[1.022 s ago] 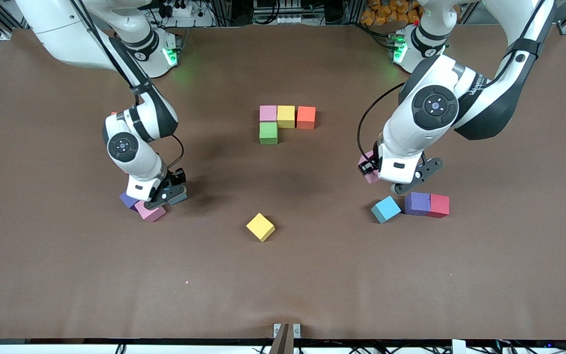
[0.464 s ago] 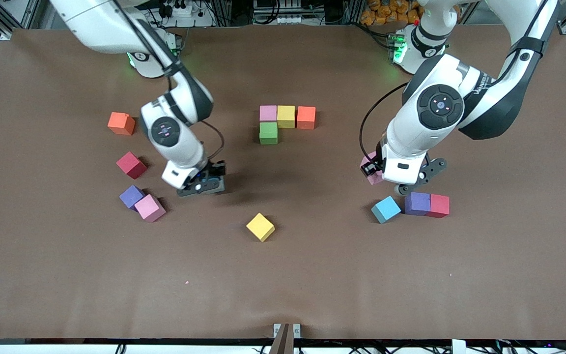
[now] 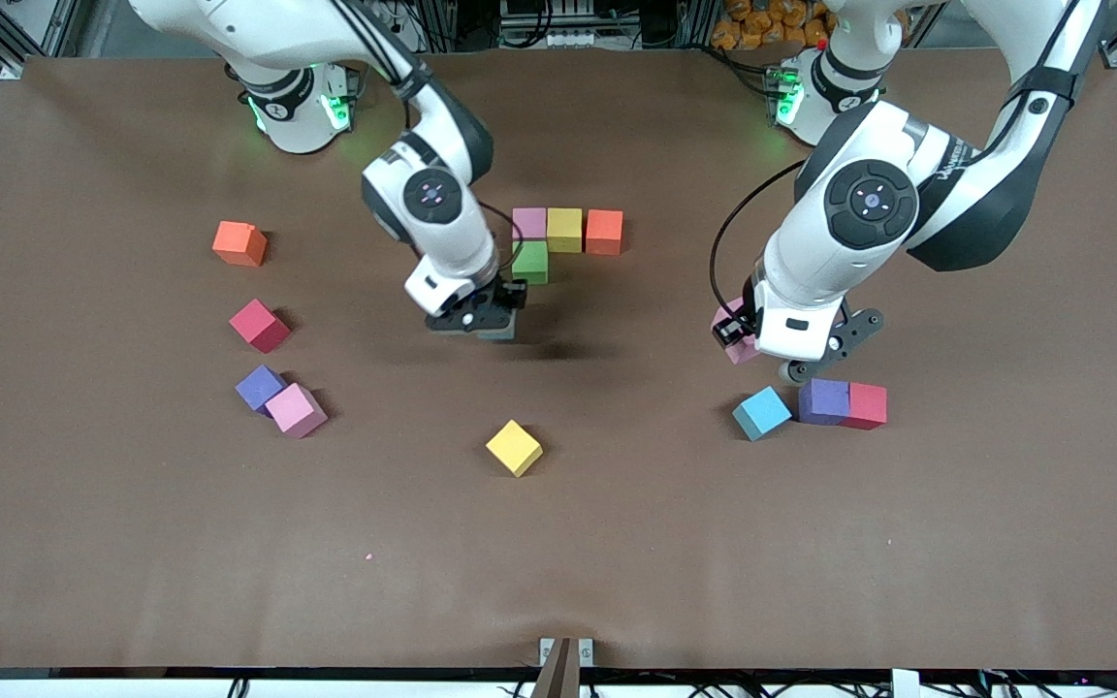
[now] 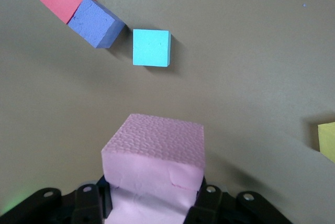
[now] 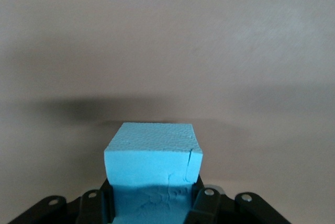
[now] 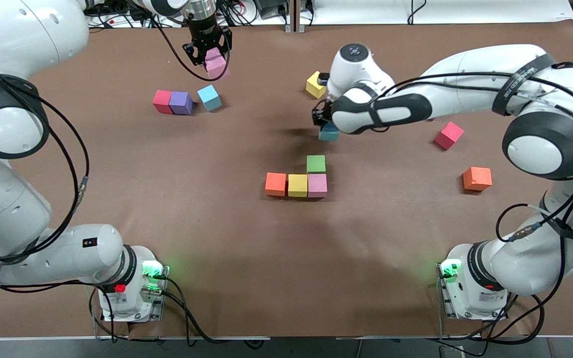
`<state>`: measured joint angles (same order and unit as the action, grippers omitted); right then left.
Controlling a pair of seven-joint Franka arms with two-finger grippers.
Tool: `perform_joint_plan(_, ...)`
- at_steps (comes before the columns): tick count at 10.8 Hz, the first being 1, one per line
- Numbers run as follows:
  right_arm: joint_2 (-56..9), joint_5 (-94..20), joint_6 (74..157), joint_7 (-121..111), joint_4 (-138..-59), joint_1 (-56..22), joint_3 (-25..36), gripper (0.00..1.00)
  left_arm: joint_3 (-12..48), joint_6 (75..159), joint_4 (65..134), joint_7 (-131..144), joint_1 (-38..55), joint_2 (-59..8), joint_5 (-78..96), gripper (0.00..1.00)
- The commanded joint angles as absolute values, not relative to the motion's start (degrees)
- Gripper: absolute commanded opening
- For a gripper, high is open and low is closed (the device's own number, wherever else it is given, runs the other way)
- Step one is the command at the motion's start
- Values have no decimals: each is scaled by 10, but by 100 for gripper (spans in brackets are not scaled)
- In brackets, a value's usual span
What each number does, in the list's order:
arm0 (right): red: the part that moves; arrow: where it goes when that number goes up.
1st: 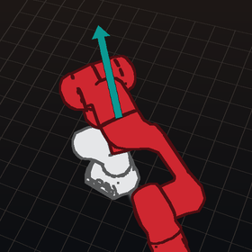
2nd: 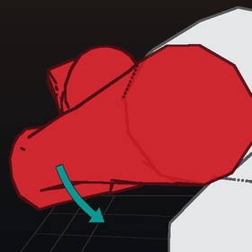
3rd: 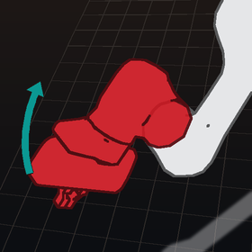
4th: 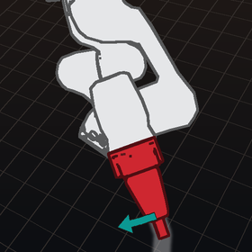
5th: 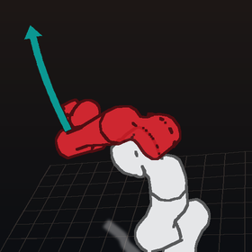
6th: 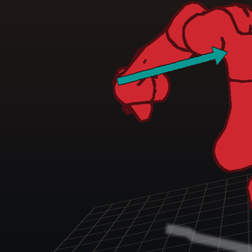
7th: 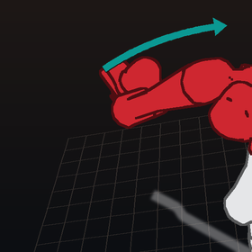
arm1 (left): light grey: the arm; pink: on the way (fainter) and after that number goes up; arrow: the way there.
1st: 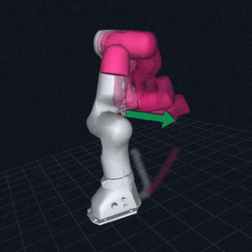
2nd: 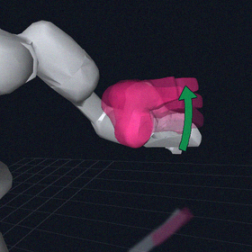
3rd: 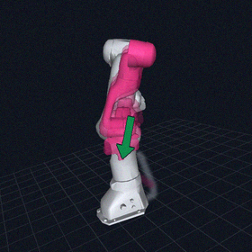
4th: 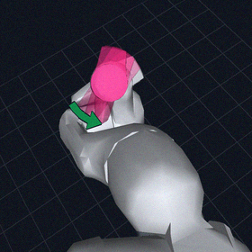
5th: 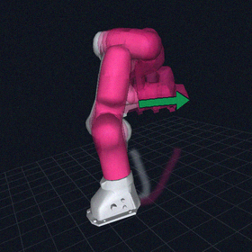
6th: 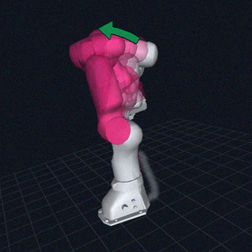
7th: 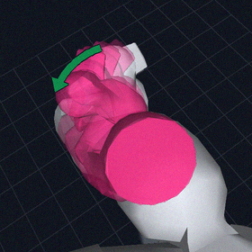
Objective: Arrange 11 blocks into digit 3
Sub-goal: 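Carry the cyan block to the center row with the right gripper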
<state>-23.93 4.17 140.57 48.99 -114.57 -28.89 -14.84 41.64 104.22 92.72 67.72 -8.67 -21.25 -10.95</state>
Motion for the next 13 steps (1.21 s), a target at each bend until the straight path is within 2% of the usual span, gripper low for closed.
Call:
perform_joint_plan(1, -256, 34, 1397, 534, -1125, -310, -144, 28, 417, 1026, 928, 676, -89, -201, -98, 13)
perform_joint_plan(13, -321, 46, 1404, 566, -1088, -342, -142, 29, 418, 1018, 928, 673, -89, -201, -99, 13)
